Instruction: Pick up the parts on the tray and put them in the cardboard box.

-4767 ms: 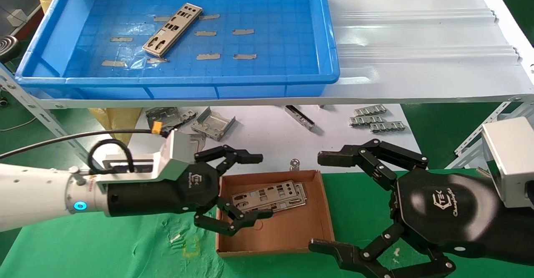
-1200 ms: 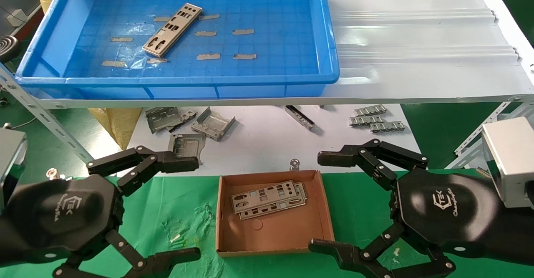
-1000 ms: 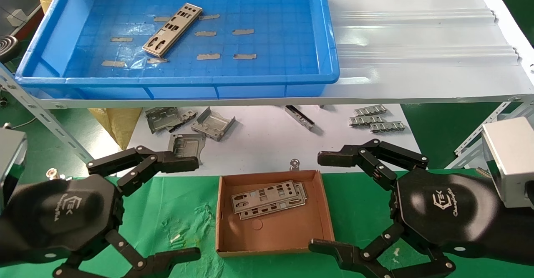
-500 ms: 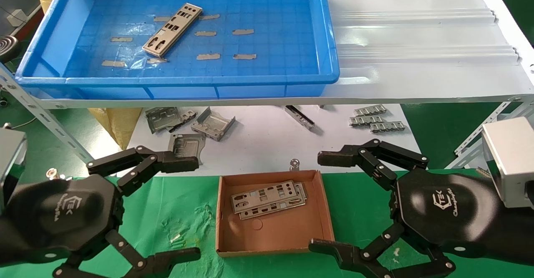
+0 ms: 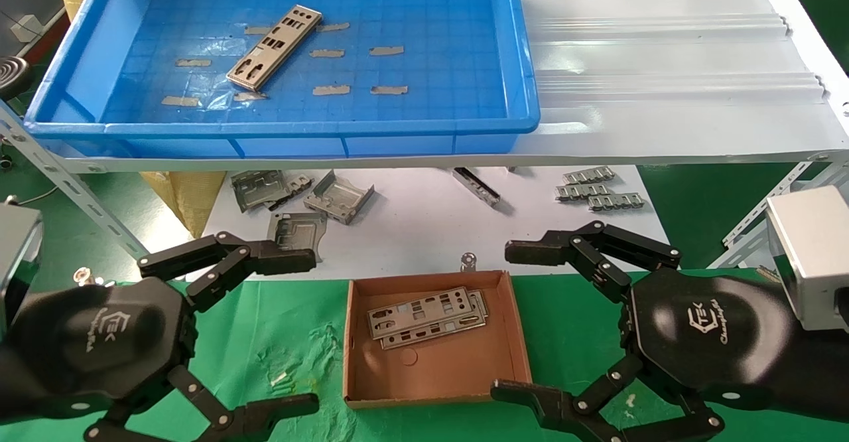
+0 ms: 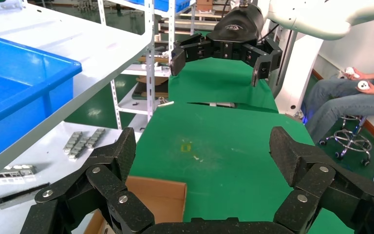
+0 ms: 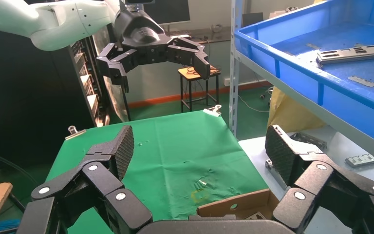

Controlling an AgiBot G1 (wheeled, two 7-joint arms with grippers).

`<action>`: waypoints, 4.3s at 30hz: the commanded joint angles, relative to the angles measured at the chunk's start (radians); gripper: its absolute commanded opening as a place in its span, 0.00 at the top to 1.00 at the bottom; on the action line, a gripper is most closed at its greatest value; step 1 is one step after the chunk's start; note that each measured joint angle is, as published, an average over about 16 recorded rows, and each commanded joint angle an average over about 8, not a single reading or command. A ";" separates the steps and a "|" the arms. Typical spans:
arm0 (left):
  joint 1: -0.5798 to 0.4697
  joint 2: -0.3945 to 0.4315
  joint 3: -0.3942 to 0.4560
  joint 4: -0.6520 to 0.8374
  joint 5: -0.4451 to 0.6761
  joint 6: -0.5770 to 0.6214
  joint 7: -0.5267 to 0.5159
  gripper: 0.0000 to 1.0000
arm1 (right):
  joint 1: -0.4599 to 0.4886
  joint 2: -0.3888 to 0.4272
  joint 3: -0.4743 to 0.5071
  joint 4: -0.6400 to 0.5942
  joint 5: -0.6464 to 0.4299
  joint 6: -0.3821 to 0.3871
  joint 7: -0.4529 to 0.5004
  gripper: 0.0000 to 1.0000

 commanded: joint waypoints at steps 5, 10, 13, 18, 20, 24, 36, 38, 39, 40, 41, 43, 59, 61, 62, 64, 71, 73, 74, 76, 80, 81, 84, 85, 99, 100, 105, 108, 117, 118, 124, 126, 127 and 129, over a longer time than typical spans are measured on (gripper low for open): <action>0.000 0.000 0.000 0.000 0.000 0.000 0.000 0.00 | 0.000 0.000 0.000 0.000 0.000 0.000 0.000 0.00; 0.000 0.000 0.000 0.000 0.000 0.000 0.000 0.00 | 0.000 0.000 0.000 0.000 0.000 0.000 0.000 0.00; 0.000 0.000 0.000 0.000 0.000 0.000 0.000 0.00 | 0.000 0.000 0.000 0.000 0.000 0.000 0.000 0.00; 0.000 0.000 0.000 0.000 0.000 0.000 0.000 0.00 | 0.000 0.000 0.000 0.000 0.000 0.000 0.000 0.00; 0.000 0.000 0.000 0.000 0.000 0.000 0.000 0.00 | 0.000 0.000 0.000 0.000 0.000 0.000 0.000 0.00; 0.000 0.000 0.000 0.000 0.000 0.000 0.000 0.00 | 0.000 0.000 0.000 0.000 0.000 0.000 0.000 0.00; 0.000 0.000 0.000 0.000 0.000 0.000 0.000 0.00 | 0.000 0.000 0.000 0.000 0.000 0.000 0.000 0.00; 0.000 0.000 0.000 0.000 0.000 0.000 0.000 0.00 | 0.000 0.000 0.000 0.000 0.000 0.000 0.000 0.00; 0.000 0.000 0.000 0.000 0.000 0.000 0.000 0.00 | 0.000 0.000 0.000 0.000 0.000 0.000 0.000 0.00; 0.000 0.000 0.000 0.000 0.000 0.000 0.000 0.00 | 0.000 0.000 0.000 0.000 0.000 0.000 0.000 0.00; 0.000 0.000 0.000 0.000 0.000 0.000 0.000 0.00 | 0.000 0.000 0.000 0.000 0.000 0.000 0.000 0.00; 0.000 0.000 0.000 0.000 0.000 0.000 0.000 0.00 | 0.000 0.000 0.000 0.000 0.000 0.000 0.000 0.00; 0.000 0.000 0.000 0.000 0.000 0.000 0.000 0.00 | 0.000 0.000 0.000 0.000 0.000 0.000 0.000 0.00; 0.000 0.000 0.000 0.000 0.000 0.000 0.000 0.00 | 0.000 0.000 0.000 0.000 0.000 0.000 0.000 0.00; 0.000 0.000 0.000 0.000 0.000 0.000 0.000 0.00 | 0.000 0.000 0.000 0.000 0.000 0.000 0.000 0.00; 0.000 0.000 0.000 0.000 0.000 0.000 0.000 0.00 | 0.000 0.000 0.000 0.000 0.000 0.000 0.000 0.00; 0.000 0.000 0.000 0.000 0.000 0.000 0.000 0.00 | 0.000 0.000 0.000 0.000 0.000 0.000 0.000 0.00; 0.000 0.000 0.000 0.000 0.000 0.000 0.000 0.00 | 0.000 0.000 0.000 0.000 0.000 0.000 0.000 0.00; 0.000 0.000 0.000 0.000 0.000 0.000 0.000 0.00 | 0.000 0.000 0.000 0.000 0.000 0.000 0.000 0.00; 0.000 0.000 0.000 0.000 0.000 0.000 0.000 0.00 | 0.000 0.000 0.000 0.000 0.000 0.000 0.000 0.00; 0.000 0.000 0.000 0.000 0.000 0.000 0.000 0.00 | 0.000 0.000 0.000 0.000 0.000 0.000 0.000 0.00; 0.000 0.000 0.000 0.000 0.000 0.000 0.000 0.00 | 0.000 0.000 0.000 0.000 0.000 0.000 0.000 0.00; 0.000 0.000 0.000 0.000 0.000 0.000 0.000 0.00 | 0.000 0.000 0.000 0.000 0.000 0.000 0.000 0.00; 0.000 0.000 0.000 0.000 0.000 0.000 0.000 0.00 | 0.000 0.000 0.000 0.000 0.000 0.000 0.000 0.00; 0.000 0.000 0.000 0.000 0.000 0.000 0.000 0.00 | 0.000 0.000 0.000 0.000 0.000 0.000 0.000 0.00; 0.000 0.000 0.000 0.000 0.000 0.000 0.000 0.00 | 0.000 0.000 0.000 0.000 0.000 0.000 0.000 0.00; 0.000 0.000 0.000 0.000 0.000 0.000 0.000 0.00 | 0.000 0.000 0.000 0.000 0.000 0.000 0.000 0.00; 0.000 0.000 0.000 0.000 0.000 0.000 0.000 0.00 | 0.000 0.000 0.000 0.000 0.000 0.000 0.000 0.00; 0.000 0.000 0.000 0.000 0.000 0.000 0.000 0.00 | 0.000 0.000 0.000 0.000 0.000 0.000 0.000 0.00; 0.000 0.000 0.000 0.000 0.000 0.000 0.000 0.00 | 0.000 0.000 0.000 0.000 0.000 0.000 0.000 0.00; 0.000 0.000 0.000 0.000 0.000 0.000 0.000 0.00 | 0.000 0.000 0.000 0.000 0.000 0.000 0.000 0.00; 0.000 0.000 0.000 0.000 0.000 0.000 0.000 0.00 | 0.000 0.000 0.000 0.000 0.000 0.000 0.000 0.00; 0.000 0.000 0.000 0.000 0.000 0.000 0.000 0.00 | 0.000 0.000 0.000 0.000 0.000 0.000 0.000 0.00; 0.000 0.000 0.000 0.000 0.000 0.000 0.000 0.00 | 0.000 0.000 0.000 0.000 0.000 0.000 0.000 0.00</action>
